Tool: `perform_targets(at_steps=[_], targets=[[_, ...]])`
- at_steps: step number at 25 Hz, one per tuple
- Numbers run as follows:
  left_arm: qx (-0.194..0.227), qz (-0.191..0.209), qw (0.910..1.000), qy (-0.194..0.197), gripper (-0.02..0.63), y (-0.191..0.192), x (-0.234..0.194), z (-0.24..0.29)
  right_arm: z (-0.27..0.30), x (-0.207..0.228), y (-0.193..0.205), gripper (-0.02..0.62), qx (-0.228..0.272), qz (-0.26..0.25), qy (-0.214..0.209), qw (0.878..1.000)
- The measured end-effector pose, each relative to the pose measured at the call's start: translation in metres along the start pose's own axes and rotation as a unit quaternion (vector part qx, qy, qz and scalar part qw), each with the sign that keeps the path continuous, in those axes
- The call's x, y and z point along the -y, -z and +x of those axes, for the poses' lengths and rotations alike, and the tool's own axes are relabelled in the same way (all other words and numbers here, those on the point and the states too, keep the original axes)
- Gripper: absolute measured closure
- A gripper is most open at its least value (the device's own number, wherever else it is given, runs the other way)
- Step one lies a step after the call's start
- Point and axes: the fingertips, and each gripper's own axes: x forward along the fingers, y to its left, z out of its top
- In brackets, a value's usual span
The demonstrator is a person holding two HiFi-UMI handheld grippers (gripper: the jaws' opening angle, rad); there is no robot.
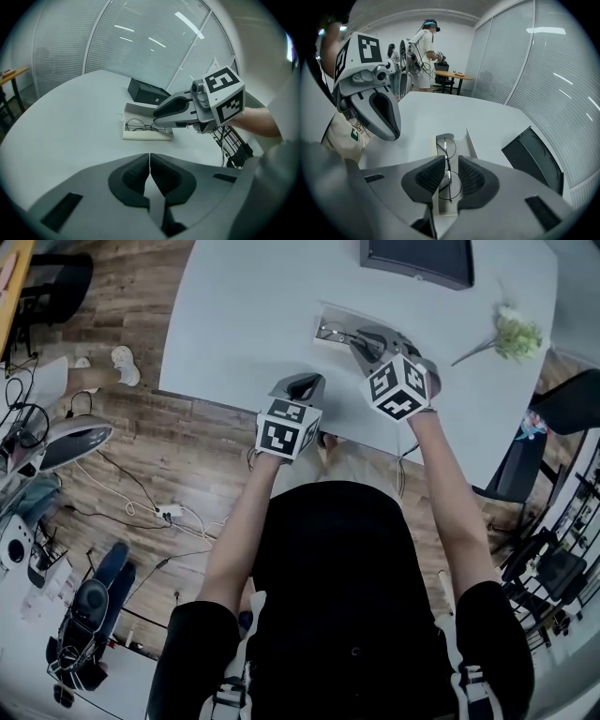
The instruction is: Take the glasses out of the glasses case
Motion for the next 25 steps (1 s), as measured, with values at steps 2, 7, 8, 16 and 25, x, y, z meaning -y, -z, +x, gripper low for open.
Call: perform_targets(at_steps=[2,7,8,16,25], targets=[[0.000,-0.001,1.0000,0.000,0.581,0.000,-0.004,0.000,0.006,-0.001,0.001,0.489,-0.006,0.001,-0.006,1.000],[-0.006,-0.001,1.0000,-0.001,0.581,-0.004,-0.015,0.002,0.021,0.000,0.005,0.489,-0.019,0.007,-0.014,1.000],[-0.007,0.000,1.0000,-0.001,0.581,-0.005,-0.017,0.002,0.023,0.000,0.006,0.489,-0.021,0.009,-0.017,1.000],[-0.015,0.001,0.9999,0.003,0.581,-0.008,-0.026,0.006,0.034,0.002,0.007,0.491,-0.029,0.017,-0.037,0.999],[-0.021,0.003,0.9997,0.007,0.581,-0.011,-0.028,0.009,0.039,-0.002,0.009,0.543,-0.045,0.018,-0.072,0.996]])
